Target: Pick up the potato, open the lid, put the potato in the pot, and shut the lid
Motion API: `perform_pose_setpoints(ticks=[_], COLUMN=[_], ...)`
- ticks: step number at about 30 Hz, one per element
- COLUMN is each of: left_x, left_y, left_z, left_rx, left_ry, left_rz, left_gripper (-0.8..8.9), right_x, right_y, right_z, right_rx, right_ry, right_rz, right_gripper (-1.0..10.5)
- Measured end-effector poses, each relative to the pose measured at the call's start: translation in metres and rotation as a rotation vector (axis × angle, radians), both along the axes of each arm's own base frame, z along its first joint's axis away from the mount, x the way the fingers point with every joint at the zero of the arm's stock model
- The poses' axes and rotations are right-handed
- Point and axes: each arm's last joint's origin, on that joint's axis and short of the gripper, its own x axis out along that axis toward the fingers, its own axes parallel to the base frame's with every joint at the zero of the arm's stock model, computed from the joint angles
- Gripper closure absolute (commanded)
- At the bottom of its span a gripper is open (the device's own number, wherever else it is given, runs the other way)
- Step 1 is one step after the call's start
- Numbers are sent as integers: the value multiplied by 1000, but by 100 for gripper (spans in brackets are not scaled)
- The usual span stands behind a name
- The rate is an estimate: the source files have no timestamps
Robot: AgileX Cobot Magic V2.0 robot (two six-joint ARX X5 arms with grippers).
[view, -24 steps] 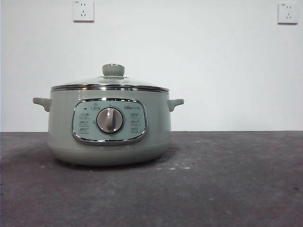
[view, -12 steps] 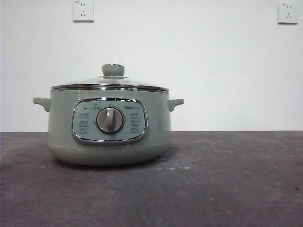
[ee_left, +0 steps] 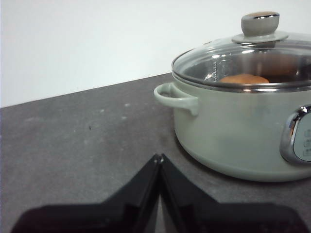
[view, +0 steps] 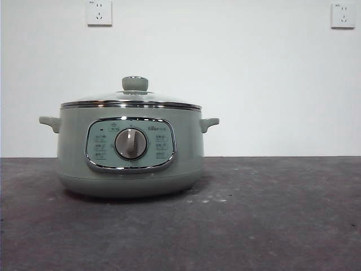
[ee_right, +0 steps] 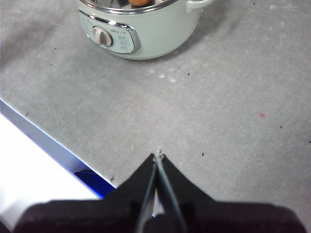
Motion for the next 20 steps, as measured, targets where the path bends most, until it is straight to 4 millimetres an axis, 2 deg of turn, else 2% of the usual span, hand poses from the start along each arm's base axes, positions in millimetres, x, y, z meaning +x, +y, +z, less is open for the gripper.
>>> perform_pose_setpoints(ticks=[5,20], left_x=[-3,-2], left_y=[0,0], left_z=[-9,-10], left_rx=[-33,-93], left_ry=[85,112], left_rz=[6,9], left_gripper=[817,817], right_x=[0,0], right_y=[0,0], right_z=[0,0], right_rx=[0,0], right_ry=[1,0], right_rz=[0,0], right_gripper=[946,946])
